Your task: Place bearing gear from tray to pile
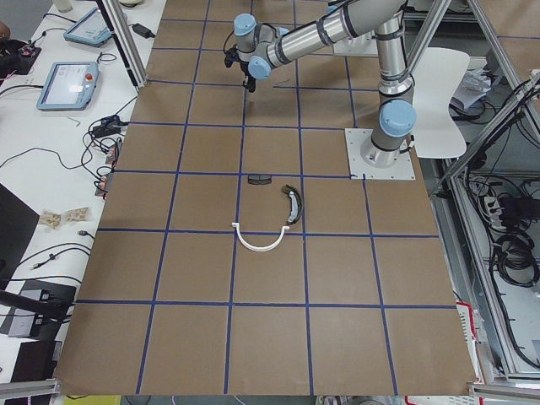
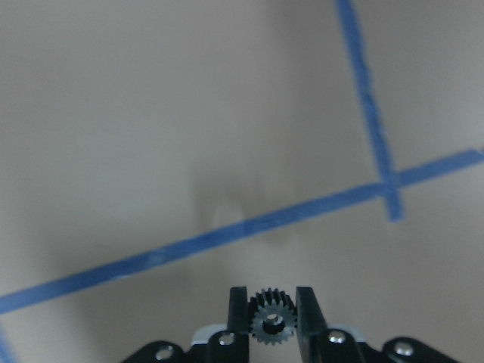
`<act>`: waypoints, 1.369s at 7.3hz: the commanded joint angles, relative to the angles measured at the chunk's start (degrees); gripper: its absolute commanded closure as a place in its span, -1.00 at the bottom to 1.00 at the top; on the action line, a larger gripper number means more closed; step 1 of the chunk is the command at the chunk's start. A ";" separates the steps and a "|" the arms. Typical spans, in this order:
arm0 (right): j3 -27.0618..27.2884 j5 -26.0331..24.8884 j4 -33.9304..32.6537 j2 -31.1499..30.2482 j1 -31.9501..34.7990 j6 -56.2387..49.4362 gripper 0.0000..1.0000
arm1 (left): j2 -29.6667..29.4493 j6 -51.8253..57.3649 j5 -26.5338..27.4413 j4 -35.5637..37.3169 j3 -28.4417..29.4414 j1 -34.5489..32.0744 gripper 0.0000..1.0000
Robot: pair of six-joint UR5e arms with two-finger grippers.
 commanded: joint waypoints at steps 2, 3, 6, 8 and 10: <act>2.35 0.37 11.20 -10.82 13.91 13.65 1.00 | 2.38 9.66 6.57 -9.32 4.01 20.05 1.00; 4.89 0.38 11.76 -12.94 20.92 19.62 1.00 | 2.65 15.36 8.62 -9.24 3.66 25.77 1.00; 10.09 4.05 11.15 -15.94 42.72 38.60 1.00 | 2.48 24.88 8.81 -9.07 0.51 40.03 1.00; 9.75 5.38 8.19 -13.07 58.28 58.88 1.00 | 1.25 27.46 8.55 -7.14 -3.09 43.66 1.00; 9.66 5.30 2.19 -9.29 70.07 76.03 1.00 | 1.77 27.81 8.64 -7.13 -5.74 44.28 1.00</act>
